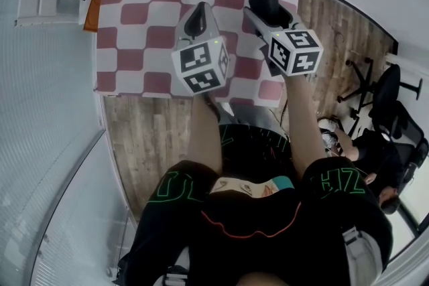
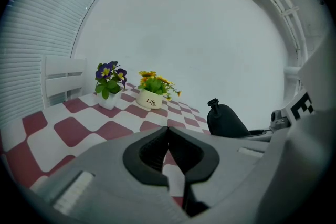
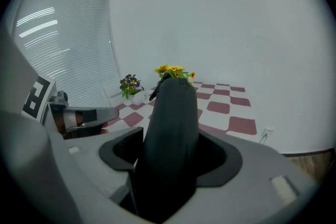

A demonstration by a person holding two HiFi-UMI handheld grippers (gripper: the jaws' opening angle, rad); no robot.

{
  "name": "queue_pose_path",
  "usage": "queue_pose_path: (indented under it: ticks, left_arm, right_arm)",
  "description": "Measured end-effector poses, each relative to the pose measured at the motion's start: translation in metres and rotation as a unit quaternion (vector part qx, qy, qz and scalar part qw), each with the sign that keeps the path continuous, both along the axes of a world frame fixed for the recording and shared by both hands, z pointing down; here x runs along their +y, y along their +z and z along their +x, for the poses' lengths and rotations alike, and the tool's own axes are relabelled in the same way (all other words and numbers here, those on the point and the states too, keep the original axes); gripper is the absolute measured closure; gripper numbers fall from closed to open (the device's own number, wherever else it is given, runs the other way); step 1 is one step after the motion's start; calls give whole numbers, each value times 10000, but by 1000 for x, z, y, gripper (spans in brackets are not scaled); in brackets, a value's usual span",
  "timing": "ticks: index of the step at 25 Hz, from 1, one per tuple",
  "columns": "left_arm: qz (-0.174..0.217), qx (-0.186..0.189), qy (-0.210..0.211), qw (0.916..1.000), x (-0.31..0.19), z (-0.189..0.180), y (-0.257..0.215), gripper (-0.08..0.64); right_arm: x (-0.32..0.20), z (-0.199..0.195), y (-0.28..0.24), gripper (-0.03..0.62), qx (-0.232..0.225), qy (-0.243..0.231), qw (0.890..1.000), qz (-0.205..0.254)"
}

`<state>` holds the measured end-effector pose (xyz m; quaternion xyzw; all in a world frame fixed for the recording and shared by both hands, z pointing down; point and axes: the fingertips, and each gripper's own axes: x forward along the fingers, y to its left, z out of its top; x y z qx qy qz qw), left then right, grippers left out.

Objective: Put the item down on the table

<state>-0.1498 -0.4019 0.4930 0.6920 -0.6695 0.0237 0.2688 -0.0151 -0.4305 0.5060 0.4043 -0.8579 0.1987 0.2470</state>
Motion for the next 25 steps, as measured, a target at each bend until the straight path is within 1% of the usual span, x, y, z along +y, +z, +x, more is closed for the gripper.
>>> queue_pose_path:
  ticks: [4, 9, 18, 22, 25]
  left_arm:
    - [-64, -38, -93, 9999, -13, -3, 3, 552]
    - [-176, -72, -225, 9996, -23, -4, 9, 552]
    - [-378, -68, -482, 9981, -33, -8, 26, 552]
    - [-448, -62, -613, 9971, -32, -15, 32, 552]
    - [-484, -68, -668, 9966, -29, -16, 35, 552]
  right_arm:
    - [-11, -15, 15, 284, -179, -313, 9987, -374]
    - [-29, -30, 35, 284, -133, -662, 9958, -618]
    - [-57, -55, 63, 284, 81, -1199, 9898, -762]
    - [-62, -63, 68, 284, 82, -1344, 9878, -776]
    - [-61, -65, 76, 284, 188, -1416, 9868, -764]
